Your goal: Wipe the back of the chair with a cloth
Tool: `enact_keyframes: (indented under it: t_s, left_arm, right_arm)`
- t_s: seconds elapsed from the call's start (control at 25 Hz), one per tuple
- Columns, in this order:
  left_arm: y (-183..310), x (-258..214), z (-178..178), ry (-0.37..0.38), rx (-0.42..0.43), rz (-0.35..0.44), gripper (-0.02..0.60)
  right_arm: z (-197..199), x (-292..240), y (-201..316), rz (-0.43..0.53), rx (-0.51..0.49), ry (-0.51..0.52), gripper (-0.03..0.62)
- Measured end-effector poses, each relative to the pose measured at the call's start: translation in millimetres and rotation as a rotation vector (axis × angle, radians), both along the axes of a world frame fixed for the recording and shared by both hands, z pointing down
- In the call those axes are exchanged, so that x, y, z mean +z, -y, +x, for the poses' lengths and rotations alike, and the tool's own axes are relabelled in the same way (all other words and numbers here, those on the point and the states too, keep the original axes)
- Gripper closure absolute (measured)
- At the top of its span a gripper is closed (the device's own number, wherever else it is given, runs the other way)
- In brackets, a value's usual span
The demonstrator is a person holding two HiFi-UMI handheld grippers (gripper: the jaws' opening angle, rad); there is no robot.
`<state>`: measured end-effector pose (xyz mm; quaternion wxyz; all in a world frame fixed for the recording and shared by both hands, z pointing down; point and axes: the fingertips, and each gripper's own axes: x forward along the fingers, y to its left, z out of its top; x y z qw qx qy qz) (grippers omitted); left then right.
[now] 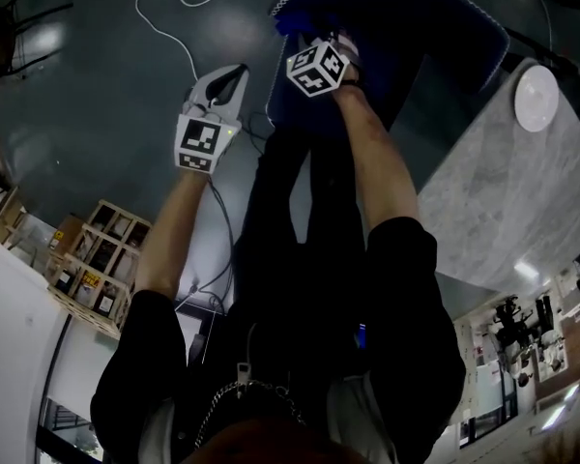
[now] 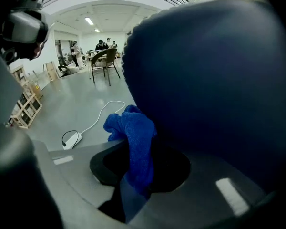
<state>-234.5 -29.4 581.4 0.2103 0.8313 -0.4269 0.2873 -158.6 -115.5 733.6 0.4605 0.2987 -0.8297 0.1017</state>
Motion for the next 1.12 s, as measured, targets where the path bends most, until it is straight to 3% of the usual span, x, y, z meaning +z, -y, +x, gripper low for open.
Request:
enact_keyframes:
  t_s: [0.24, 0.48, 1.12]
  left_arm:
    - [-7.0, 7.5, -4.6, -0.012, -0.009, -0.018, 0.578]
    - [2.7, 22.0, 17.3, -0.026, 0.029, -0.021, 0.578]
    - [18.0, 38.2, 70.7, -0.056, 0.138, -0.029, 0.578]
  right_arm:
    - [14.9, -1.7, 15.6, 0.013, 0.080, -0.019, 0.494]
    - [40.1, 6.3, 20.8, 0.030, 0.122, -0.020, 0.494]
    - [127.4, 15.5, 19.1, 0.008, 0.350, -0.035, 0.494]
